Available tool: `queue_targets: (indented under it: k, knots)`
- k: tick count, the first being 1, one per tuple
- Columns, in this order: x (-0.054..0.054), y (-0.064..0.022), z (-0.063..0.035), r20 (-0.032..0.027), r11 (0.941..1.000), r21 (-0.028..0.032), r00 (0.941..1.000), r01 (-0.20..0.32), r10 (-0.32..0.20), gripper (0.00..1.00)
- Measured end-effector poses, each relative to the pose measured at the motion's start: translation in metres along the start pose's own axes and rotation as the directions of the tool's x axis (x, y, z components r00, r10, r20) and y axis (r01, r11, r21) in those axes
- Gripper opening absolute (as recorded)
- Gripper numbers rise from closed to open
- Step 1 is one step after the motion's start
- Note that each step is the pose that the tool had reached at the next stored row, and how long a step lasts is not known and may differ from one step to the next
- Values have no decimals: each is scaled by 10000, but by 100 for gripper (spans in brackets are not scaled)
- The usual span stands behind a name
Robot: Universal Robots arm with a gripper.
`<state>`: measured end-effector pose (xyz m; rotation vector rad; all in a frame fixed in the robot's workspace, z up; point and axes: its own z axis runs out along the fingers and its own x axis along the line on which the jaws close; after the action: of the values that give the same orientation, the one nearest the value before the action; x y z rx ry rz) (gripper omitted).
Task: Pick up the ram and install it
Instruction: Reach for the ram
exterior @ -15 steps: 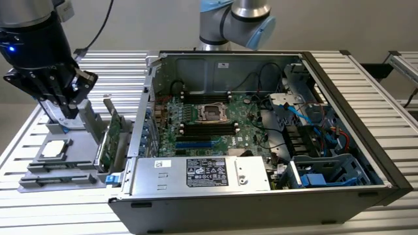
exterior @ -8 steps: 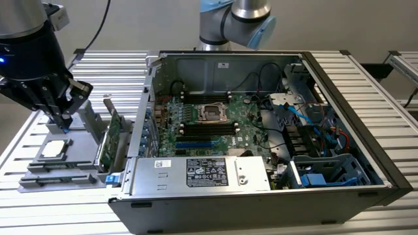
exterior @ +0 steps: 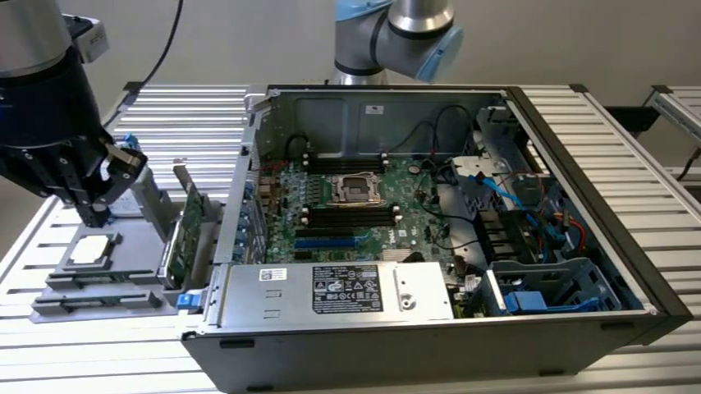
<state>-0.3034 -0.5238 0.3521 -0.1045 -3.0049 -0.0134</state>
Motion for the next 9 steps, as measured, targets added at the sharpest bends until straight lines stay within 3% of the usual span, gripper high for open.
queue_targets:
  k: [6,7,9]
  knots:
    - [94,-7,40,17,9995,42,9995,316,-316,11]
    - [101,-7,44,46,9993,48,9993,365,-365,11]
    - [112,-8,51,160,9990,56,9988,451,-452,11]
